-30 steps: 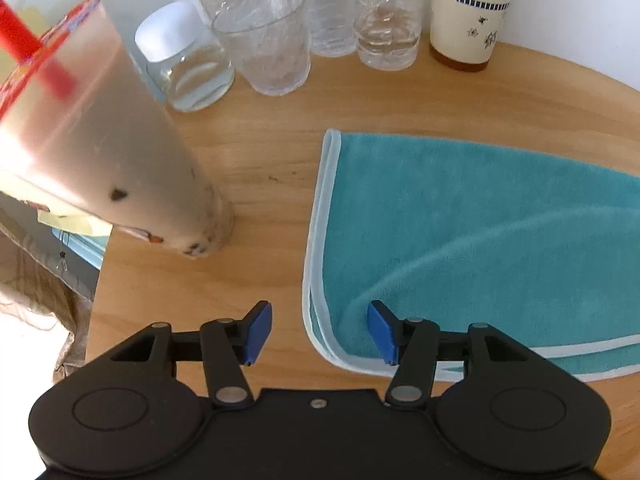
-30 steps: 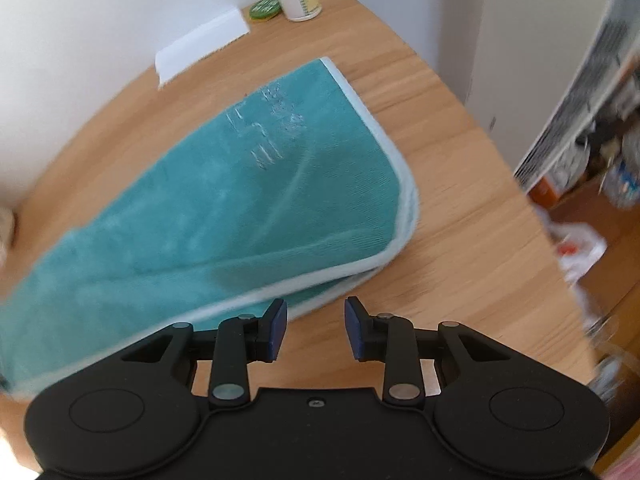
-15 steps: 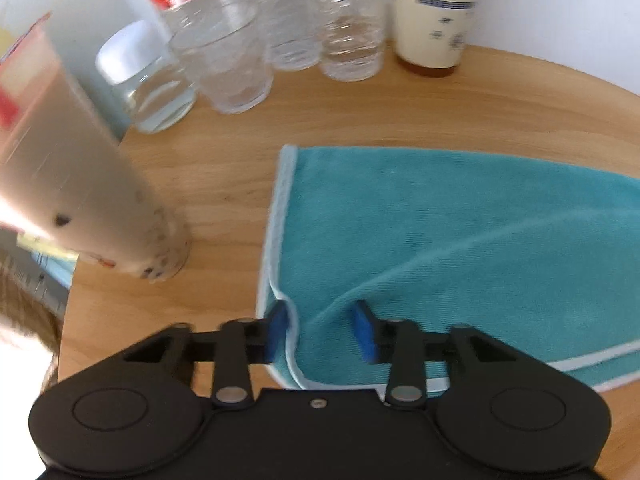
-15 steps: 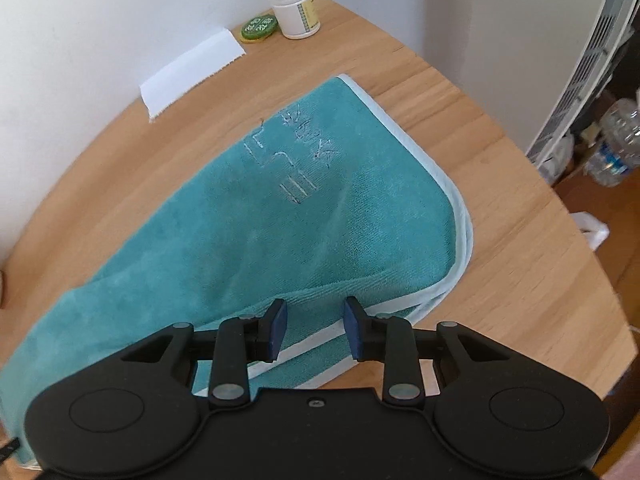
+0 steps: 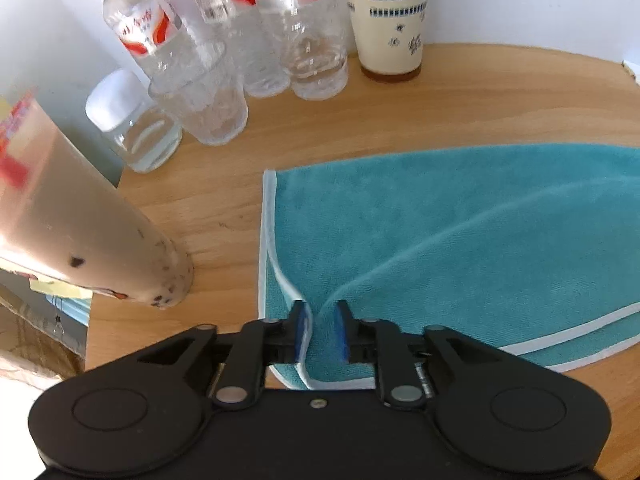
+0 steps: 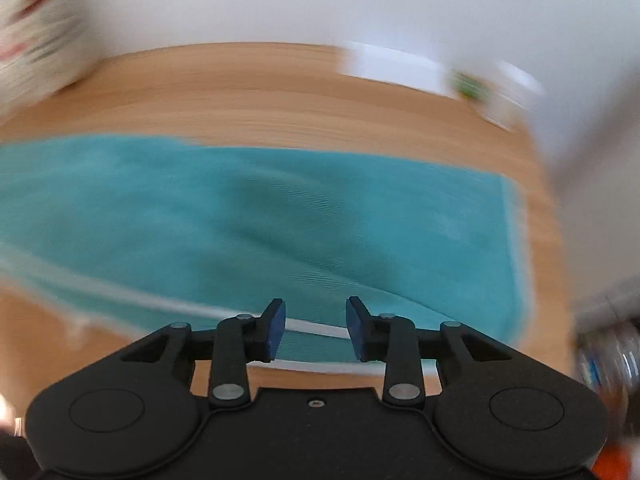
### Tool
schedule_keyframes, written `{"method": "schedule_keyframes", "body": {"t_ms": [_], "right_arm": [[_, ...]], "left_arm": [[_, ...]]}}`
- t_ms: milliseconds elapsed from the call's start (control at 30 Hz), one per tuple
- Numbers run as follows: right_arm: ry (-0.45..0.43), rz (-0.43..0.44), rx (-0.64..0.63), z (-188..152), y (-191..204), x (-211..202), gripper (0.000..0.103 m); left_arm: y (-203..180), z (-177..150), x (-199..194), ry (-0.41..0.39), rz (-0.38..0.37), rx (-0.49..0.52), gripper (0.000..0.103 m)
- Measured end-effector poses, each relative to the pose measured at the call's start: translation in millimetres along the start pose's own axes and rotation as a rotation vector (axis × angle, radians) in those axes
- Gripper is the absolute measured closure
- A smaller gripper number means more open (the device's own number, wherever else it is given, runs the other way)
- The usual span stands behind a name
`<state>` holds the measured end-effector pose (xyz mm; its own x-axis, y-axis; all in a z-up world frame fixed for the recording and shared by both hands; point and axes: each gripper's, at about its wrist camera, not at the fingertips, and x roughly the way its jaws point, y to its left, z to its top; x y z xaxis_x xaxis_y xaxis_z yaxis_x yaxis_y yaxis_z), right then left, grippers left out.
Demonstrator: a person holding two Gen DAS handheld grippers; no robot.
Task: Fold towel
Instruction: 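Pinch the folded edge with both tools and smooth it down, then grasp the towel edge with the right tool while the left tool opens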
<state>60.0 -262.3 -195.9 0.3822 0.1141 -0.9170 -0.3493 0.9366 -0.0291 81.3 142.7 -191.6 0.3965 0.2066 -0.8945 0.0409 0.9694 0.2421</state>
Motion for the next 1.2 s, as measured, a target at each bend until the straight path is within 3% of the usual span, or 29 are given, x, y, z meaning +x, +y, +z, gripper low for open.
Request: {"method": "schedule_keyframes", "body": {"t_ms": [133, 200, 267, 333, 467, 533, 633, 667, 800, 967, 1133, 1200], "right_arm": [[-0.021, 0.075, -0.35, 18.1, 45.8, 5.6, 0.067], [-0.021, 0.09, -0.399, 25.9, 52.7, 9.1, 0.067], [-0.003, 0.135, -0.486, 37.6, 63.4, 14.5, 0.067], [0.013, 0.19, -0.566, 46.5, 72.4, 19.8, 0.067], [0.071, 0.223, -0.698, 48.2, 87.9, 31.8, 0.067], [0.085, 0.206, -0.729, 43.4, 91.3, 39.5, 0.067], [0.114, 0.225, -0.723, 43.3, 92.7, 45.2, 0.084], [0.121, 0.234, -0.71, 45.0, 92.4, 45.6, 0.097], [0.117, 0.249, -0.675, 49.9, 89.7, 45.0, 0.098], [0.094, 0.284, -0.609, 55.2, 84.9, 35.0, 0.099], [0.079, 0.319, -0.594, 51.7, 86.2, 19.8, 0.099], [0.087, 0.317, -0.597, 46.2, 80.3, 12.4, 0.099]], "left_arm": [[3.3, -2.6, -3.0, 0.015, -0.011, 0.025, 0.065], [7.5, -5.6, -0.4, 0.055, -0.039, -0.001, 0.065], [6.7, -8.8, -3.5, 0.068, -0.011, 0.019, 0.064], [7.9, -11.8, -9.2, 0.073, -0.003, 0.008, 0.049], [8.7, -22.7, -20.3, 0.074, -0.006, -0.043, 0.043], [2.6, -29.0, -24.5, 0.076, -0.022, -0.032, 0.043], [-11.6, -34.5, -28.9, 0.062, -0.035, 0.003, 0.043], [-18.4, -34.6, -30.3, 0.054, -0.046, 0.024, 0.043], [-39.9, -32.7, -36.4, 0.014, -0.067, 0.114, 0.043], [-53.1, -34.1, -30.5, 0.019, -0.069, 0.195, 0.04], [-35.5, -35.3, -24.0, 0.054, -0.042, 0.139, 0.035], [-15.8, -34.7, -20.1, 0.073, -0.026, 0.063, 0.035]]}}
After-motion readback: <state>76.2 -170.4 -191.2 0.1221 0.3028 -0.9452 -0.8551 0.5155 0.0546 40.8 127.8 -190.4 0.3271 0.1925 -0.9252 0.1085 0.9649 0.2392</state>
